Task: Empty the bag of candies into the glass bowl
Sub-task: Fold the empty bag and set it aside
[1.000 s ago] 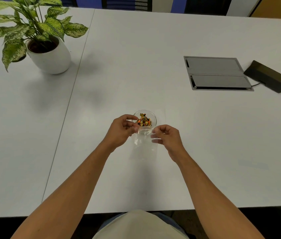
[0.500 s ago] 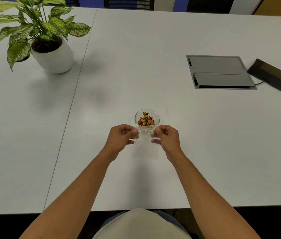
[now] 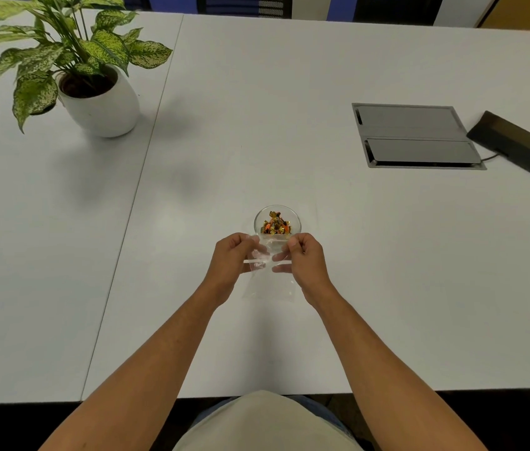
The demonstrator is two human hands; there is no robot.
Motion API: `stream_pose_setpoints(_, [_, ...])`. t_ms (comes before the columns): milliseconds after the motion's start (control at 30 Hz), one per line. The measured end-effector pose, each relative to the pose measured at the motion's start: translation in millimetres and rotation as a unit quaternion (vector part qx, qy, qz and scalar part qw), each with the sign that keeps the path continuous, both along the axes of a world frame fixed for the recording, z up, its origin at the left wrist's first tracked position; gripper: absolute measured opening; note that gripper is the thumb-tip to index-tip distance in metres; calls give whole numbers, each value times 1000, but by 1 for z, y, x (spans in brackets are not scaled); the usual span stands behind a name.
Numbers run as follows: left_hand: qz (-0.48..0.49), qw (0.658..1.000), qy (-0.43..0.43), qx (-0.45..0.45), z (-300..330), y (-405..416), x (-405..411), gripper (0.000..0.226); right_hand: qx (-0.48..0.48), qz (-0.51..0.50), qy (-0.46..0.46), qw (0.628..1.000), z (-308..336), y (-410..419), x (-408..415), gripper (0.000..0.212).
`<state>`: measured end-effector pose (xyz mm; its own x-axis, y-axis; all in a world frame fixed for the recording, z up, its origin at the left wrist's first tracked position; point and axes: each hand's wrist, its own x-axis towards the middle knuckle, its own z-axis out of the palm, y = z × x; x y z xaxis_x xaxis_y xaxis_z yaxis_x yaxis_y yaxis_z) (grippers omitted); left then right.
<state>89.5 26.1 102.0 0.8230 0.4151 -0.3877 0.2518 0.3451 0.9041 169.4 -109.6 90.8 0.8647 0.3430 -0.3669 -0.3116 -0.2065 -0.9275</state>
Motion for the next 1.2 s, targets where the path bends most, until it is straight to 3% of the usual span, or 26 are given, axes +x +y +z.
stream_pose_setpoints(233, [22,999,-3,24,-5,-2,0,9,4,11,-1,1000,-1,3,-6,18])
stream_pose_setpoints(467, [28,999,-8,18,-5,5,-1,6,123,38,83,988,6,-5,-7,18])
stream_pose_setpoints(833, [5,1000,-10,3,-7,1,-7,4,116,11,95,989,5,0,-12,6])
stream_pose_setpoints(1200, [-8,1000,11,18,-10,5,-7,9,97,21,57,993,0,-1,-16,13])
